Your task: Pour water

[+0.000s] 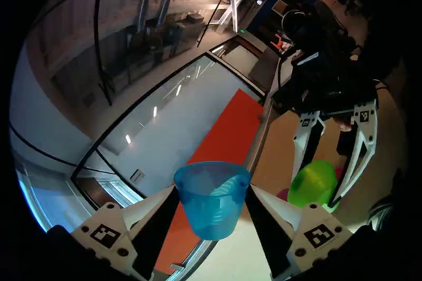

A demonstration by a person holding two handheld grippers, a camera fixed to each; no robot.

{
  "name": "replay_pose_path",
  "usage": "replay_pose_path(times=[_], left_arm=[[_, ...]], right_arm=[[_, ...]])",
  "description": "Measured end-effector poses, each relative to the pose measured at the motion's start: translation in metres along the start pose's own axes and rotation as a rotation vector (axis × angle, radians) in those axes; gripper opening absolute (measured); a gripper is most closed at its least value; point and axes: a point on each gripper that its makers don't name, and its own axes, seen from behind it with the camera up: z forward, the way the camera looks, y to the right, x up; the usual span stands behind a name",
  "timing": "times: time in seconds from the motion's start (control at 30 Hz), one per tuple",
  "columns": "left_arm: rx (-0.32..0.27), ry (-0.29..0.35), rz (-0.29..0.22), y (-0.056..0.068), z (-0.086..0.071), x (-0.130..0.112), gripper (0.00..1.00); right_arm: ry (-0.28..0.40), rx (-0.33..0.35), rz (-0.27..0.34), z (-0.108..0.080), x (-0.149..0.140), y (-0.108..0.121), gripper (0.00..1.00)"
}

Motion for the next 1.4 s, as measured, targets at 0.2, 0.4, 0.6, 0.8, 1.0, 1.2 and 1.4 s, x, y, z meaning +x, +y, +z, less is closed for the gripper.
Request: replay_pose_path(times=[0.2,0.4,0.6,0.8,1.0,1.2,1.4], left_arm=[[0.005,0.003,0.03,-0.001,0.0,0.003,0.84],[0.007,0.007,0.057,-0.003,-0.001,0.006,0.84],[0.01,0.009,0.083,-0.002,-0.002,0.008,0.84],[0.012,0.008,0.097,-0.001,-0.002,0.009,0.84],[0.016,0.01,0.11,-0.002,-0.002,0.011,0.84],[0.017,0.012,0.123,-0.004,-0.002,0.012,0.84],[0.016,0.014,0.14,-0.002,-0.003,0.013,0.84]], right_arm=[[0.0,0.005,-0.001,0.001,0.001,-0.002,0.92],[0.001,0.005,-0.004,0.003,0.002,-0.002,0.92],[0.003,0.002,-0.004,0.003,0.003,-0.001,0.92],[0.004,0.0,-0.005,0.003,0.003,0.0,0.92],[0.006,-0.004,-0.006,0.002,0.004,0.002,0.92],[0.009,-0.006,-0.008,0.001,0.005,0.003,0.92],[0.011,-0.009,-0.008,0.0,0.006,0.003,0.92]])
